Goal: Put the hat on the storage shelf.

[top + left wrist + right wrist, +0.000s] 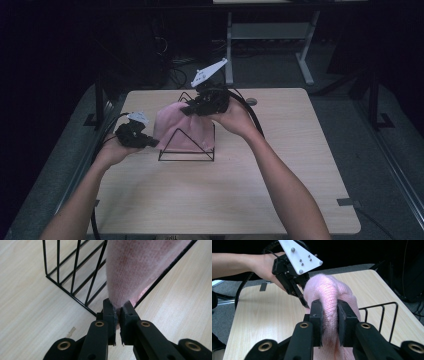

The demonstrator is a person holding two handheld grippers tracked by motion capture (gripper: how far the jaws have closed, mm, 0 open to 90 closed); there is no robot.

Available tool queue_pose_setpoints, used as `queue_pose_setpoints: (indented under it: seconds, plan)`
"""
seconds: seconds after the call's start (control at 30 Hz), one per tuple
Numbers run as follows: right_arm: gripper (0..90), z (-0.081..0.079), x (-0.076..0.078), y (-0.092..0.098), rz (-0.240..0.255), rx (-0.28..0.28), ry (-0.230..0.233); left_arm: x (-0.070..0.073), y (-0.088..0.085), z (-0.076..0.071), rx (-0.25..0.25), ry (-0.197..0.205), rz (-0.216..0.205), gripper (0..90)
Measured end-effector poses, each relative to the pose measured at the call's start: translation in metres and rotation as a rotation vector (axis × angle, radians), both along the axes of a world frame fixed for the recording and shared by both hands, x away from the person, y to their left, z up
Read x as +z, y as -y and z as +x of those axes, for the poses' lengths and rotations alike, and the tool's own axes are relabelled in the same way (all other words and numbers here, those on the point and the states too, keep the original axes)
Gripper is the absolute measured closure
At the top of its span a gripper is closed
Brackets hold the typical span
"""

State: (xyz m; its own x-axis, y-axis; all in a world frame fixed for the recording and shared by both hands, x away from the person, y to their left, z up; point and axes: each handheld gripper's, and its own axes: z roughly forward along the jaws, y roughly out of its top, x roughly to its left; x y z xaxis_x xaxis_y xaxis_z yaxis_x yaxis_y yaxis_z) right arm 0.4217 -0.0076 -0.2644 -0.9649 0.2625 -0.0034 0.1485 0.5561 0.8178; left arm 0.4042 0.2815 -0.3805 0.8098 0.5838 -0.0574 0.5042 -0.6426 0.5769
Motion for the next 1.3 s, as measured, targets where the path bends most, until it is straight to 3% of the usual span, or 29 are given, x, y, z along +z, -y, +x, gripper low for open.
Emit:
queue_pose_setpoints:
  seconds: [0.13,0.4,0.7,0.8,1.0,1.03,1.17,1.3]
  plan:
    - [75.8,0.002,-0.005,-0.003,-0.012,0.006,-0.015,-0.006,0.001,0.000,0.004,-0.006,0.007,84.1]
    - [75.6,0.004,-0.012,-0.003,-0.009,0.004,-0.057,-0.012,0.009,-0.001,-0.021,-0.001,0.069,83.7]
    - [75.0,0.007,-0.024,-0.006,-0.036,0.015,-0.084,-0.027,0.006,-0.001,-0.010,-0.038,0.051,83.7]
    - [74.8,0.008,-0.027,-0.007,-0.036,0.014,-0.102,-0.027,0.007,-0.001,-0.022,-0.038,0.082,83.6]
    - [74.3,0.009,-0.031,-0.010,-0.042,0.018,-0.117,-0.032,0.008,0.001,-0.011,-0.048,0.089,83.4]
    - [73.9,0.009,-0.032,-0.011,-0.047,0.023,-0.110,-0.032,0.007,0.002,-0.028,-0.049,0.112,83.4]
    - [70.2,0.009,-0.035,-0.012,-0.051,0.031,-0.119,-0.039,0.006,0.001,-0.008,-0.059,0.091,83.4]
    - [61.0,0.008,-0.039,-0.011,-0.054,0.026,-0.125,-0.042,0.004,0.002,0.004,-0.070,0.080,83.4]
